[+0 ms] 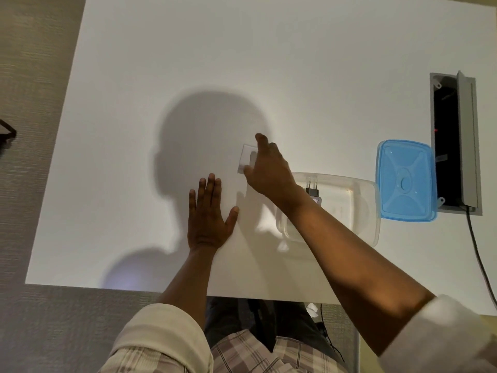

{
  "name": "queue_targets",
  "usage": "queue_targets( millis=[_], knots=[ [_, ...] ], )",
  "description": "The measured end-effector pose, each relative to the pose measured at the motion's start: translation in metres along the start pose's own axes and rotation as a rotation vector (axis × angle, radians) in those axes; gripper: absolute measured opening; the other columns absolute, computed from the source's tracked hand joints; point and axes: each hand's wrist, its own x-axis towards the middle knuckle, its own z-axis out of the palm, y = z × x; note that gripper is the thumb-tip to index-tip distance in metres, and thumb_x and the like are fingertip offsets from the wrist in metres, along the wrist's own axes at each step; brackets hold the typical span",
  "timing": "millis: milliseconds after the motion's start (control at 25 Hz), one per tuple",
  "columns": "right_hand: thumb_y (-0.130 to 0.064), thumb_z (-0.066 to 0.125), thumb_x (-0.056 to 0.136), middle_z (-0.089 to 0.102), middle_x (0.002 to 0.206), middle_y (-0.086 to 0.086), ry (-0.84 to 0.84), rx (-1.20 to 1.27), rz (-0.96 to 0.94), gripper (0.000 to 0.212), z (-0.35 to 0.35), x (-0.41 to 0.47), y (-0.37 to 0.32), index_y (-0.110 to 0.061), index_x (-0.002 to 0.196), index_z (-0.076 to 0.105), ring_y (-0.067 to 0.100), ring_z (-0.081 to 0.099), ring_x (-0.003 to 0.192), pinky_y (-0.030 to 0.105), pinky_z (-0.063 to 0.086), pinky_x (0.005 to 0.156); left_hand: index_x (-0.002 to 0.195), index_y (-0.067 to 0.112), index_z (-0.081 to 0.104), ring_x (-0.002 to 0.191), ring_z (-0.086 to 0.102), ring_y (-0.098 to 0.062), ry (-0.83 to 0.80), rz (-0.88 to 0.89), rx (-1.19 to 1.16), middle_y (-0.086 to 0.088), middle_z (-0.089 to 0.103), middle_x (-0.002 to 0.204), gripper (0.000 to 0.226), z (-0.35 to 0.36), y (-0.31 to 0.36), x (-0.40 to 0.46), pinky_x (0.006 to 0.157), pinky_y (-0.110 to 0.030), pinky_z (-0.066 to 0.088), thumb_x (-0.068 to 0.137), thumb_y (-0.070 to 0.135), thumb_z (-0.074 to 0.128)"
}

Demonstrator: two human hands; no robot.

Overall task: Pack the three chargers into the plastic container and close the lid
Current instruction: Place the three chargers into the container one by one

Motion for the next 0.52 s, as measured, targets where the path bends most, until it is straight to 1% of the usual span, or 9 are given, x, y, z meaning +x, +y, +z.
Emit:
queue_targets(
  millis=[40,80,200,280,320,400,440,520],
  knots=[
    [-0.02,0.062,0.088,0.042,0.134,0.02,-0.034,-0.07,0.052,0.069,0.008,0.01,-0.003,-0.012,0.146,0.025,0.043,0.057,0.111,0.045,0.048,0.09,0.16,0.018,0.009,0.157,0.003,-0.022,0.001,-0.003,-0.002,-0.003,0.009,0.169,0.082,0.0,-0.001,0.001,0.127,-0.047,0.006,0.095,0.061,0.034],
    [-0.018,0.062,0.088,0.036,0.137,0.02,-0.043,-0.135,0.086,0.069,0.016,0.017,-0.007,-0.011,0.145,0.025,0.045,0.057,0.111,0.046,0.049,0.088,0.16,0.018,0.01,0.157,0.002,-0.021,0.005,-0.006,-0.001,-0.002,0.01,0.169,0.082,0.001,-0.002,0.001,0.128,-0.046,0.005,0.095,0.062,0.035],
    [-0.011,0.058,0.086,0.029,0.142,0.019,0.014,-0.251,0.085,0.061,0.036,0.031,-0.009,-0.009,0.141,0.032,0.049,0.051,0.114,0.047,0.05,0.086,0.16,0.019,0.011,0.157,0.003,-0.02,0.008,-0.015,0.007,-0.001,0.011,0.169,0.082,0.002,-0.001,0.003,0.128,-0.043,0.002,0.095,0.064,0.035],
    [-0.013,0.053,0.088,0.032,0.14,0.019,0.019,-0.263,0.017,0.053,0.042,0.034,-0.006,-0.011,0.139,0.037,0.048,0.048,0.114,0.049,0.048,0.085,0.16,0.019,0.011,0.157,0.003,-0.02,0.012,-0.017,0.007,-0.001,0.01,0.169,0.082,0.003,-0.002,0.002,0.128,-0.043,0.0,0.095,0.065,0.034],
    [-0.016,0.051,0.089,0.035,0.139,0.019,0.022,-0.277,-0.031,0.048,0.043,0.035,-0.003,-0.013,0.136,0.041,0.046,0.048,0.115,0.048,0.047,0.085,0.16,0.019,0.011,0.157,0.002,-0.02,0.02,-0.015,0.011,-0.001,0.01,0.169,0.082,0.003,-0.003,0.0,0.128,-0.042,-0.001,0.095,0.064,0.033],
    [-0.026,0.051,0.091,0.04,0.138,0.016,0.054,-0.345,-0.14,0.041,0.043,0.036,0.005,-0.014,0.13,0.047,0.04,0.05,0.115,0.045,0.05,0.088,0.16,0.019,0.011,0.157,0.001,-0.019,0.035,-0.011,0.013,-0.001,0.009,0.169,0.082,0.003,-0.004,0.0,0.128,-0.042,0.0,0.095,0.063,0.034],
    [-0.03,0.054,0.09,0.042,0.138,0.016,0.08,-0.346,-0.167,0.04,0.041,0.037,0.008,-0.012,0.126,0.05,0.039,0.052,0.113,0.045,0.052,0.088,0.16,0.018,0.011,0.157,0.001,-0.019,0.041,-0.011,0.012,-0.002,0.01,0.169,0.082,0.003,-0.004,0.0,0.128,-0.042,0.0,0.095,0.063,0.035],
    [-0.035,0.061,0.087,0.044,0.137,0.016,0.129,-0.308,-0.144,0.046,0.04,0.04,0.009,-0.011,0.125,0.051,0.04,0.056,0.108,0.048,0.055,0.084,0.16,0.018,0.014,0.157,0.002,-0.019,0.05,-0.011,0.012,-0.002,0.012,0.169,0.082,0.003,-0.003,0.001,0.128,-0.042,-0.001,0.095,0.062,0.037]
  ],
)
